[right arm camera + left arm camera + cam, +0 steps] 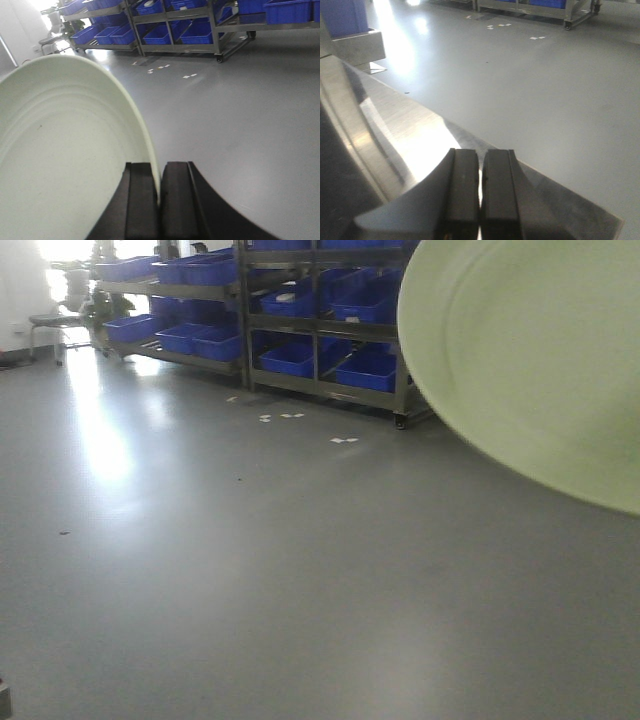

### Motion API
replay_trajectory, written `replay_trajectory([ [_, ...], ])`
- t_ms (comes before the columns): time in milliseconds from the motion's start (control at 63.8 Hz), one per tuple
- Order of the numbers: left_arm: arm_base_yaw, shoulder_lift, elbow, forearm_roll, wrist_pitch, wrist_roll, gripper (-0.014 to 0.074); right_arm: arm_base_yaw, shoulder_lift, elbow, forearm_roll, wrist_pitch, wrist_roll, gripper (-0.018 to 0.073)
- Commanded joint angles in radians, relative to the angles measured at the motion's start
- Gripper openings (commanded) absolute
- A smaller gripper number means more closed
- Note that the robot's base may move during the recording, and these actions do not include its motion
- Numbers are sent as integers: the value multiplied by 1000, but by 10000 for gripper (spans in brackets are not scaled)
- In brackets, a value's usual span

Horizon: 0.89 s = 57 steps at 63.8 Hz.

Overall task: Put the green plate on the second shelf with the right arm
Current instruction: 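Hold the plate raised in the right gripper while driving away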

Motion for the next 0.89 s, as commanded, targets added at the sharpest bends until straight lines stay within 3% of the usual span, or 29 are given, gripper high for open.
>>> replay_trajectory([
  [0,-5,-22,42,1,-61,-5,125,-4,3,-32,6,-107,-2,55],
  [878,-5,-22,42,1,-61,-5,125,-4,3,-32,6,-107,-2,55],
])
